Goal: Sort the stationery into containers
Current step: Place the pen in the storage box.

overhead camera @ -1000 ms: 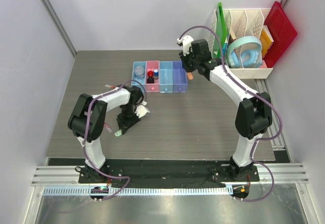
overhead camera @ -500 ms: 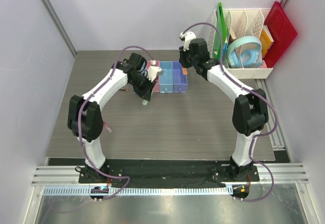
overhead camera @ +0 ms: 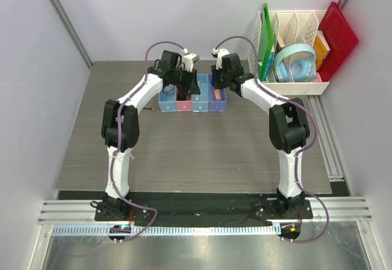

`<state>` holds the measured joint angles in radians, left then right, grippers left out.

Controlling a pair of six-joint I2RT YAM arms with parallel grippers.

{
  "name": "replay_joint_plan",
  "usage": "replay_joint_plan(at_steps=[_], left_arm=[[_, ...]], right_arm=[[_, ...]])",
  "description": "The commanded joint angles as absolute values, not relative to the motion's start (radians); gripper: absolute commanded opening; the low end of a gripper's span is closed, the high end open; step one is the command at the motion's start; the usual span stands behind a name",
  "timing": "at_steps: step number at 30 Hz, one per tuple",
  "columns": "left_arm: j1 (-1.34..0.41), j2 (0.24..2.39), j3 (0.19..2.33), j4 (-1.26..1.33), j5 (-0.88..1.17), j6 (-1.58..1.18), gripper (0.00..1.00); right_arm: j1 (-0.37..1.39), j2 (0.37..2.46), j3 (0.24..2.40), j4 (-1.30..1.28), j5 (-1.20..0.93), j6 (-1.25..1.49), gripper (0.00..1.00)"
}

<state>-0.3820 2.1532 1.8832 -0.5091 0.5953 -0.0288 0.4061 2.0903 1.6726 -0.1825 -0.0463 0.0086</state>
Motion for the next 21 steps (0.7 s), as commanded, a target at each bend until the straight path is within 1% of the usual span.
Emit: replay_joint_plan(at_steps=[1, 7, 13, 14, 16, 18, 21], left_arm=[[-0.371, 2.215, 1.98, -0.36, 0.589, -0.124, 0.0], [-0.368, 2.29, 2.057, -0.365, 0.588, -0.146, 0.0], [-0.367, 2.322, 2.082, -0.39, 0.574, -0.138, 0.0], [-0.367, 2.33, 2.083, -0.396, 0.574, -0.135, 0.07], [-0.367, 2.333, 2.083, -0.41, 0.569, -0.13, 0.28], [-0.365, 2.333, 2.082, -0.419, 0.566, -0.126, 0.29], [-0.359, 2.318, 2.074, -0.42, 0.569, -0.127, 0.45]], right_arm=[[0.41, 2.057, 1.755, -0.163, -0.037, 0.026, 0.17], [0.41, 2.034, 1.773, -0.181, -0.017, 0.011, 0.17], [0.41, 2.011, 1.812, -0.207, -0.032, 0.023, 0.16], [0.41, 2.006, 1.821, -0.213, -0.032, 0.025, 0.16], [0.41, 1.99, 1.828, -0.219, -0.032, 0.026, 0.17], [0.408, 1.977, 1.832, -0.222, -0.026, 0.022, 0.16], [0.41, 1.956, 1.832, -0.224, -0.025, 0.021, 0.16]])
